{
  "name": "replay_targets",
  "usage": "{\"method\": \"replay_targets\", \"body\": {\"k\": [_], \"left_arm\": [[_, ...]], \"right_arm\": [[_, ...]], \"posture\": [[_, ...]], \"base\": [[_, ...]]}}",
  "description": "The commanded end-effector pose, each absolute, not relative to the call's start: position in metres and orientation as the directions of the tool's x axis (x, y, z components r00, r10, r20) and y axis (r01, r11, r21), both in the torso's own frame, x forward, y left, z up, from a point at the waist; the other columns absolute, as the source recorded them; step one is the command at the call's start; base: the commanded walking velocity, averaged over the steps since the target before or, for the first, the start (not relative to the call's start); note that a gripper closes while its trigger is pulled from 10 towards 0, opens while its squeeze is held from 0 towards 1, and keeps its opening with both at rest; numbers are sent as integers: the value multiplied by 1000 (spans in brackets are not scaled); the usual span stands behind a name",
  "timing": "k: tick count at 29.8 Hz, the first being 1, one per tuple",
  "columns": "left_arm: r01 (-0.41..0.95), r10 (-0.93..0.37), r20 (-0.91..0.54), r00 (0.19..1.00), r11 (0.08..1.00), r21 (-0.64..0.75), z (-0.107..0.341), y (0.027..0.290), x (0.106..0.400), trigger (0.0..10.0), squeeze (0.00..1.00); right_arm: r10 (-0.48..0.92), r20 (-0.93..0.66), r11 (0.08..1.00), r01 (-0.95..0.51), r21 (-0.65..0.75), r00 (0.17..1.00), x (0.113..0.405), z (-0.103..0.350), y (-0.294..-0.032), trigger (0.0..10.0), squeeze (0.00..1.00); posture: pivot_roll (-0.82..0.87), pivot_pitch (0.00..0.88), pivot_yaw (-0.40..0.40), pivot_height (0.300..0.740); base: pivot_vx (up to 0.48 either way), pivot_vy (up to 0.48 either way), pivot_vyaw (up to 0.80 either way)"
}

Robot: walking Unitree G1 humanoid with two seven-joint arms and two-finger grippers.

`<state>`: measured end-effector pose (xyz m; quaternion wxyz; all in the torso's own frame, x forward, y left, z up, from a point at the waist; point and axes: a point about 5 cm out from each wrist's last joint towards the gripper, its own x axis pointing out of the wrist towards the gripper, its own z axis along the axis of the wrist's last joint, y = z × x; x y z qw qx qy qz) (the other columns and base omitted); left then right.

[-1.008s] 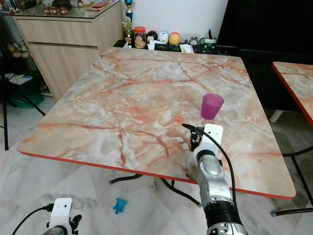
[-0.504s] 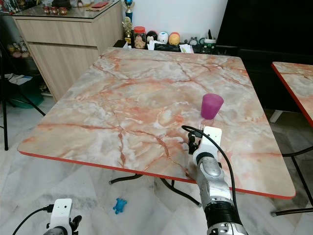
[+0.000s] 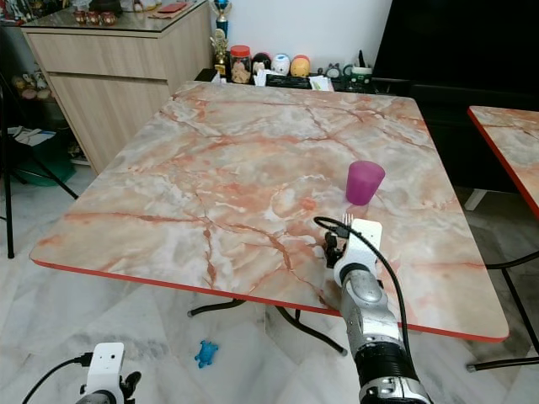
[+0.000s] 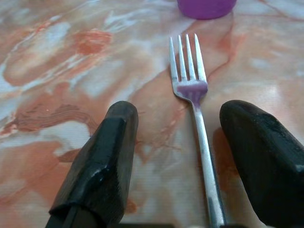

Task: Setting the table

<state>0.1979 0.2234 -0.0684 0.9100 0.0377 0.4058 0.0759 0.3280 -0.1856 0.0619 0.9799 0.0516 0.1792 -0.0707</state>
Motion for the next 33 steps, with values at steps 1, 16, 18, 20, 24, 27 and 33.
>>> {"method": "replay_targets", "body": {"k": [1, 16, 18, 20, 24, 27, 33], "left_arm": [[-108, 163, -740, 653, 987, 121, -69, 223, 197, 10000, 0], [-116, 173, -745, 644, 985, 128, -70, 225, 194, 10000, 0], [-117, 173, -744, 645, 985, 128, -70, 226, 194, 10000, 0], [-118, 173, -744, 645, 985, 128, -70, 226, 194, 10000, 0], [-116, 174, -743, 646, 985, 130, -70, 226, 195, 10000, 0], [-117, 175, -743, 646, 985, 131, -70, 227, 195, 10000, 0], [-117, 177, -744, 645, 984, 132, -70, 227, 195, 10000, 0]], "right_arm": [[-121, -346, 984, 159, 83, 930, 333, 68, -188, 10000, 0], [-132, -398, 979, 181, 88, 908, 330, 55, -195, 10000, 0], [-121, -405, 981, 173, 94, 906, 329, 52, -193, 4627, 0], [-118, -408, 980, 171, 97, 905, 328, 51, -192, 0, 0], [-118, -413, 980, 174, 101, 903, 327, 48, -190, 0, 0], [-117, -416, 979, 174, 103, 902, 326, 46, -190, 0, 0], [-110, -417, 980, 167, 104, 902, 325, 44, -188, 0, 0]], "posture": [[45, 0, -9, 740], [53, 0, -9, 740], [52, 0, -9, 740], [54, 0, -8, 740], [53, 0, -6, 740], [53, 0, -5, 740], [56, 0, -5, 740]], "base": [[0, 0, 0], [0, 0, 0], [0, 0, 0], [0, 0, 0], [0, 0, 0], [0, 0, 0], [0, 0, 0]]}}
